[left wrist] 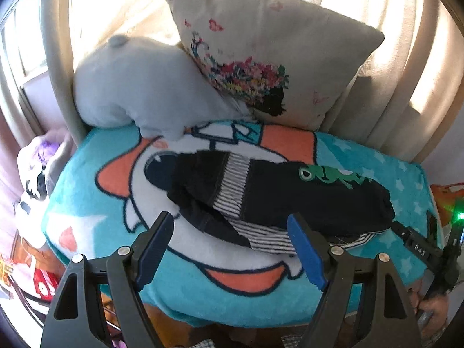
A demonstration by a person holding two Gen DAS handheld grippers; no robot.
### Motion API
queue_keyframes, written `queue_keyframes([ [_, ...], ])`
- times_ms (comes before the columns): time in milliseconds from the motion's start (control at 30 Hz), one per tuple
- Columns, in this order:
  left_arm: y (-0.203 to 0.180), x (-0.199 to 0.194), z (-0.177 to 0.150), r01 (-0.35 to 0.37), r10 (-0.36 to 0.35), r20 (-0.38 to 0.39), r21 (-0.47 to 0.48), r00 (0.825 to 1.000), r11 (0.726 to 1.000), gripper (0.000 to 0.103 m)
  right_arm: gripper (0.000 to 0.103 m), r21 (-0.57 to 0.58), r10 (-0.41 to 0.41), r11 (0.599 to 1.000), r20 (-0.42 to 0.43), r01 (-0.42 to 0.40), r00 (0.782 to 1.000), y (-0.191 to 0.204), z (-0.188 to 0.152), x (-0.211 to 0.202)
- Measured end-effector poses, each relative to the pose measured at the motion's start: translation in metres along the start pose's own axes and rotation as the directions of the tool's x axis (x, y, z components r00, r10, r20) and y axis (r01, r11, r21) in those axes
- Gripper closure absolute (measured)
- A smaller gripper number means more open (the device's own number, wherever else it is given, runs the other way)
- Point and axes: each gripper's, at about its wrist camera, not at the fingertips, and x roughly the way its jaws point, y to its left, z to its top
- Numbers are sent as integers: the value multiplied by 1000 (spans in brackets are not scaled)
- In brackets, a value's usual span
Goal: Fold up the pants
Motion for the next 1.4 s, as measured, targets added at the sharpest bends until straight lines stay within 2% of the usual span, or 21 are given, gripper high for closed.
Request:
queue_keyframes([
  [167,-9,12,-22,-18,19,-46,34,999,999,24,36,18,-4,1000,-28,4,1000,-4,-12,3],
  [367,-20,29,-33,17,-12,-105,39,994,999,24,36,-8,-22,1000,-48,21,999,-4,-25,3],
  [633,-29,42,-35,50,-42,-138,59,990,997,24,35,-10,-40,999,-103,39,994,-5,-32,13],
  [1033,-8,69,-24,18,-14,-189,21,982,1000,24,35,-34,-30,999,-134,26,991,19,-18,35],
  [1200,9,84,-13,24,-28,-211,-21,977,999,24,35,-22,-24,1000,-143,21,989,22,-13,42],
  [1300,40,91,1,30,-52,-203,-113,978,993,24,35,11,-8,1000,-144,10,989,19,-9,44],
  [1400,77,96,11,19,-61,-195,-211,979,977,24,35,89,65,995,-137,-53,988,10,-6,42],
])
